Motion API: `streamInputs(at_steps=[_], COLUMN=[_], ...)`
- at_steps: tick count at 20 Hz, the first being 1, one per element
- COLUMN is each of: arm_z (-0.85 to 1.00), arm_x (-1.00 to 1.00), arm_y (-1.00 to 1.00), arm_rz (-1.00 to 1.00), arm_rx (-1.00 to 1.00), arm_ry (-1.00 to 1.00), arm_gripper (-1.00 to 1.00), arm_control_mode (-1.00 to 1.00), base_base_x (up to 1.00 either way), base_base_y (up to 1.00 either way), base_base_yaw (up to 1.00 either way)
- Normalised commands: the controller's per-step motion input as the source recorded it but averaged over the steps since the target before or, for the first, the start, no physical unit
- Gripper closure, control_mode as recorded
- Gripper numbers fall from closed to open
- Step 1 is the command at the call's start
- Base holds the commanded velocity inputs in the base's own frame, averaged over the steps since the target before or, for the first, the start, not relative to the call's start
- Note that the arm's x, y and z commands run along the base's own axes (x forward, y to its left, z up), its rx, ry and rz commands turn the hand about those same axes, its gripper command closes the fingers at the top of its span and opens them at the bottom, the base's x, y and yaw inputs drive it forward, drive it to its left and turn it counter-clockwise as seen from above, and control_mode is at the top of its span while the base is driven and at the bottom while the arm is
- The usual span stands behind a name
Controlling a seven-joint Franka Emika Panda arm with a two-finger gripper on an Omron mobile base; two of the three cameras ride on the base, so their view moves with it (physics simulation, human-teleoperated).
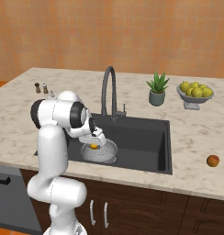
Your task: Put the colander in the sink, put the peach, tangerine in the colander, and turn on the sink faucet and pour water over the colander.
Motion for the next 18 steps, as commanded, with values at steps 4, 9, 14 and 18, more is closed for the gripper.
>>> streamInputs(at_steps=[4,9,14,18], arm_z=[-0.34,-0.32,-0.24,-0.02], arm_x=[0.15,0.18,0.1,-0.16], arm_y=[-0.1,-0.03,-0.01,-0.12], arm_rz=[0.1,0.09,0.08,0.03], arm_rx=[0.0,0.0,0.0,0.0], arm_ry=[0.05,0.06,0.05,0.0], arm_gripper=[1.0,1.0,-1.0,-1.0], arm_control_mode=[-1.0,-1.0,-1.0,-1.0], base_base_x=[0.0,0.0,0.0,0.0], base_base_y=[0.0,0.0,0.0,0.0], base_base_yaw=[0.0,0.0,0.0,0.0])
